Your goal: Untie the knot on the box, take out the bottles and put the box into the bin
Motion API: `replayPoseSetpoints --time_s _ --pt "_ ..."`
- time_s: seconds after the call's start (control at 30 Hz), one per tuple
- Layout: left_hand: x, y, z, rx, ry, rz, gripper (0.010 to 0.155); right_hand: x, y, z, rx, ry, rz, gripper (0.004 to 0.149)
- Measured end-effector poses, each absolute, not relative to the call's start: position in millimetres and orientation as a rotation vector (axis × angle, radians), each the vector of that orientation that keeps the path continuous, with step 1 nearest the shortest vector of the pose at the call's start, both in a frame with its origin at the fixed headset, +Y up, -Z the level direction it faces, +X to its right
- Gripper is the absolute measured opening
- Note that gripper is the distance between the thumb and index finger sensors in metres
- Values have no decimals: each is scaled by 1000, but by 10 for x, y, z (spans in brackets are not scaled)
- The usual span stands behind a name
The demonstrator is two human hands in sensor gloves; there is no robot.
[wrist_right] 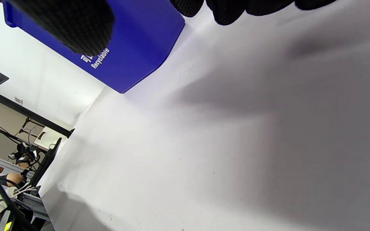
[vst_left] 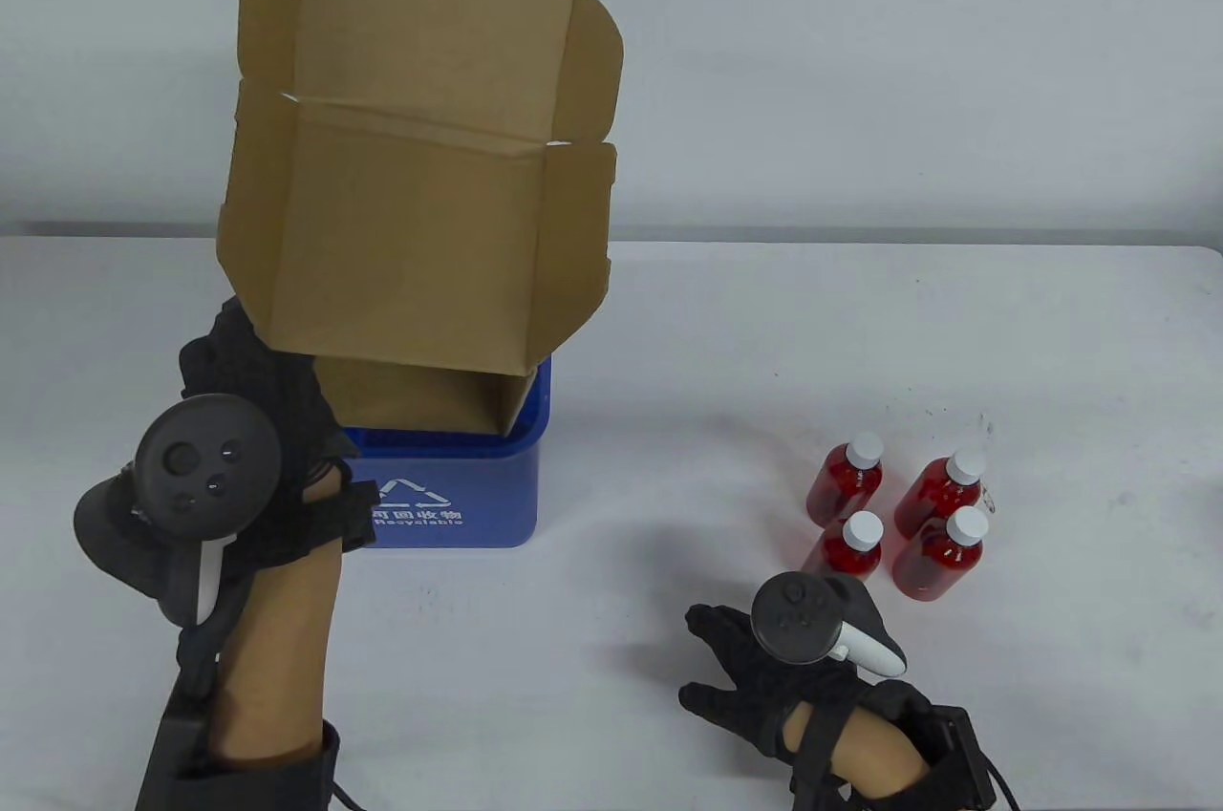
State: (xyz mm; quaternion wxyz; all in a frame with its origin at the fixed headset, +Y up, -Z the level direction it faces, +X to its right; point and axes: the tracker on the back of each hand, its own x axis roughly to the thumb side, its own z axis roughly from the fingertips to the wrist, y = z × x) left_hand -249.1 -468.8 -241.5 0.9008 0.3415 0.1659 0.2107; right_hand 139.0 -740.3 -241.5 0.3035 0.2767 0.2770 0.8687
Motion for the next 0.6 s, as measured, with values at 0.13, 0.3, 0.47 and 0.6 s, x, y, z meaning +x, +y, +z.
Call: replayPoseSetpoints --time_s 0.13,0.3,0.47,0.6 --pt "-2519 -4822 -2500 649 358 458 56 1377 -7410 -2408 740 741 2310 84" --pt "-2524 -4958 -2592 605 362 483 57 1384 -7407 -2408 735 744 2315 84" --pt "-2507 -5069 -2639 516 400 426 57 1384 -7409 -2410 734 751 2315 84" --pt "-2491 -5139 -2618 499 404 374 55 1388 -7411 -2410 729 767 2313 83"
